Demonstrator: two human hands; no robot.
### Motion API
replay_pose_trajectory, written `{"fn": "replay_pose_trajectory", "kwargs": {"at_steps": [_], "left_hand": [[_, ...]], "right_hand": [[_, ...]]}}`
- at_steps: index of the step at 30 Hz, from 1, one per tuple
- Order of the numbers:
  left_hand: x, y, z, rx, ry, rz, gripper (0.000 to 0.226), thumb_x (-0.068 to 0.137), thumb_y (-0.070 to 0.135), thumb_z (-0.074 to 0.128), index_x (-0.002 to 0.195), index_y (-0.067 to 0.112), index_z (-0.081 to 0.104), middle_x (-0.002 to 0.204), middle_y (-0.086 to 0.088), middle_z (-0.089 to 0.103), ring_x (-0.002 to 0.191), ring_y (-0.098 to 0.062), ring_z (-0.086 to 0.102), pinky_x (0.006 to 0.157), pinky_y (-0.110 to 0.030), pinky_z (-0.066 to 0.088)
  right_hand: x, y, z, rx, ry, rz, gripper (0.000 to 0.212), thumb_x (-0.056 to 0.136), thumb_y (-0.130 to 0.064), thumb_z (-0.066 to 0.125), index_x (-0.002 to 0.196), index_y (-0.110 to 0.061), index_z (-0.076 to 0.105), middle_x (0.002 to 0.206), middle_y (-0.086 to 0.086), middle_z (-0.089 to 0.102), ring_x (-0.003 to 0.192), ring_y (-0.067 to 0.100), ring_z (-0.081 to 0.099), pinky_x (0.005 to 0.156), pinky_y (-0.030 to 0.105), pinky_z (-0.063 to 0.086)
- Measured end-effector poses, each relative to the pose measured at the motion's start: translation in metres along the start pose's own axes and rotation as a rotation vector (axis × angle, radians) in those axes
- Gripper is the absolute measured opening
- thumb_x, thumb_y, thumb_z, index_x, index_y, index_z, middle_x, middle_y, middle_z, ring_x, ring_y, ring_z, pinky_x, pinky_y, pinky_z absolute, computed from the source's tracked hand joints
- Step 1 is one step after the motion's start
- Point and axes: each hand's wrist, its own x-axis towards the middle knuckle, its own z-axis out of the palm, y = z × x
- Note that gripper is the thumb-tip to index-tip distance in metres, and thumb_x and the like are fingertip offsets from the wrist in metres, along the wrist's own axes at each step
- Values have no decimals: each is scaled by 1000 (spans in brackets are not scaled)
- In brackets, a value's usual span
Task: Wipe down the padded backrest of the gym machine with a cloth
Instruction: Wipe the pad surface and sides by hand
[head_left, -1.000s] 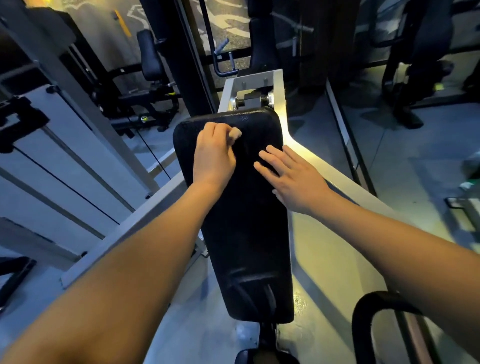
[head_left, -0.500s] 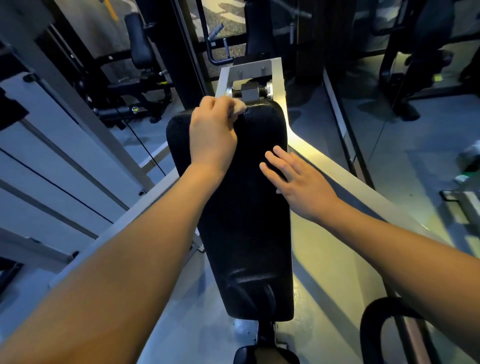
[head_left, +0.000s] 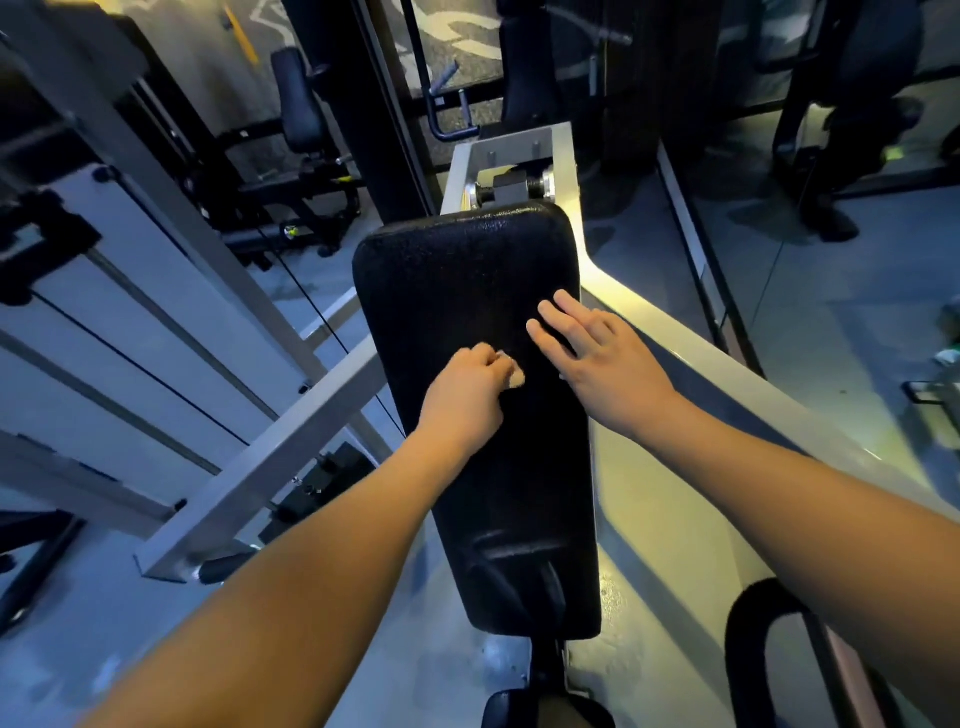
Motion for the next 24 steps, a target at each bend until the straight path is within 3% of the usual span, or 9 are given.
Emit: {"fn": "replay_pose_trajectory", "kwargs": {"at_steps": [2, 5, 7, 11, 15, 19, 22, 24], "left_hand": [[1, 2, -15, -91, 81, -35, 32, 91, 7, 63, 120, 21, 67, 109, -2, 55, 100, -24, 56, 74, -30, 44], [35, 11, -56, -158, 415, -26, 29, 92, 4, 64, 118, 15, 69, 105, -7, 58, 94, -26, 59, 75, -29, 45], [64, 20, -78, -150, 480, -20, 29, 92, 2, 61, 118, 12, 69, 107, -9, 60, 97, -27, 58, 79, -30, 44], [79, 29, -62, -20, 427, 11, 32, 86, -4, 61, 114, 9, 67, 111, -12, 61, 98, -33, 56, 78, -34, 45], [40, 25, -8, 31, 329, 48, 35, 84, -5, 64, 117, 8, 66, 116, -11, 61, 98, -32, 54, 74, -39, 52], [11, 33, 15, 7, 199, -12, 42, 88, -2, 67, 128, 7, 62, 127, -10, 57, 110, -30, 52, 74, -40, 55], [3, 39, 16, 72, 34, -54, 44, 92, 3, 63, 135, 10, 57, 130, -8, 51, 115, -28, 48, 79, -38, 52], [-15, 38, 31, 44, -191, -122, 35, 92, 2, 61, 125, 15, 63, 120, -6, 53, 110, -28, 52, 76, -38, 48]], "right_hand": [[0, -1, -3, -1, -14, 14, 76, 88, -12, 71, 156, -11, 38, 162, 13, 34, 153, 32, 26, 112, 52, 41], [-5, -5, -3, 11, -15, 40, 76, 86, -10, 71, 155, -11, 40, 157, 13, 43, 149, 32, 37, 110, 51, 43], [-11, -7, -4, 6, -20, 35, 73, 87, -7, 69, 154, -9, 41, 151, 14, 49, 144, 33, 43, 108, 48, 44], [-28, -9, 1, 3, 4, 40, 64, 88, -5, 69, 148, -6, 48, 144, 14, 54, 138, 33, 48, 105, 45, 45], [-37, -13, 6, 64, -7, 80, 64, 85, -8, 73, 145, -7, 53, 149, 14, 53, 139, 33, 48, 107, 46, 45], [-39, -18, -4, 157, -19, 127, 43, 86, -12, 68, 129, -9, 65, 148, 14, 54, 137, 33, 50, 107, 47, 45], [-42, -22, -11, 227, -47, 176, 27, 82, -9, 69, 109, -8, 70, 138, 16, 59, 127, 38, 56, 99, 50, 48], [-47, -24, -14, 290, -88, 246, 22, 83, -8, 69, 105, -8, 68, 123, 14, 60, 113, 37, 58, 89, 48, 51]]}}
